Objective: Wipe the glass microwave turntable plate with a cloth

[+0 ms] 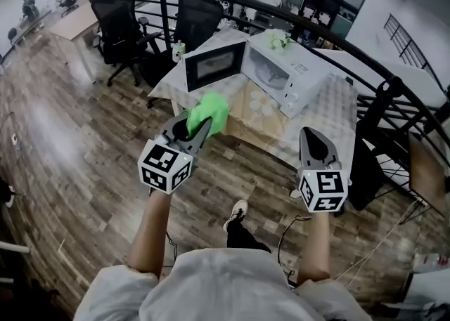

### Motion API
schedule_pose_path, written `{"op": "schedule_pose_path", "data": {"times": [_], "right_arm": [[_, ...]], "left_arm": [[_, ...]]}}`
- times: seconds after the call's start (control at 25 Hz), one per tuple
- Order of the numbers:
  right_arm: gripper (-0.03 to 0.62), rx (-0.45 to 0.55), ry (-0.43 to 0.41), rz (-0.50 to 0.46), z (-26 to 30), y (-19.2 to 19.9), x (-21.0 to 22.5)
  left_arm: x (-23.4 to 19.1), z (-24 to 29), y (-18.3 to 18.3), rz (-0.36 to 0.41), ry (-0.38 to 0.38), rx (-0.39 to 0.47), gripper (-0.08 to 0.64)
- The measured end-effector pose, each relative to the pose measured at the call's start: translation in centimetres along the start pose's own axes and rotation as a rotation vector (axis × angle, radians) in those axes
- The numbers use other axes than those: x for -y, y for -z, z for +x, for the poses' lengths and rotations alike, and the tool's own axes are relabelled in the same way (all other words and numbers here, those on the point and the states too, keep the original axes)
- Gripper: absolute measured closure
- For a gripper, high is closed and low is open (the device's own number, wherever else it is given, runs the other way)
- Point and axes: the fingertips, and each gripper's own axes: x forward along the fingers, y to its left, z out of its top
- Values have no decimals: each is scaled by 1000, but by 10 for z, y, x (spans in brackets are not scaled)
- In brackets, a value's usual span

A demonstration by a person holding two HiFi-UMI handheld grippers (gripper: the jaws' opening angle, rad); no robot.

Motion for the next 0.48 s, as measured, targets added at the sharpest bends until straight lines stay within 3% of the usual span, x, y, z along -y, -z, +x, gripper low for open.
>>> {"op": "schedule_pose_path", "data": {"times": [0.28,0.48], "right_arm": [[578,-9,-22,29,108,25,59],[578,-32,-61,16,202,34,109]], "left_arm": [[-49,117,8,20,15,-15,482],[-87,220,4,-6,-1,-26,481]]}}
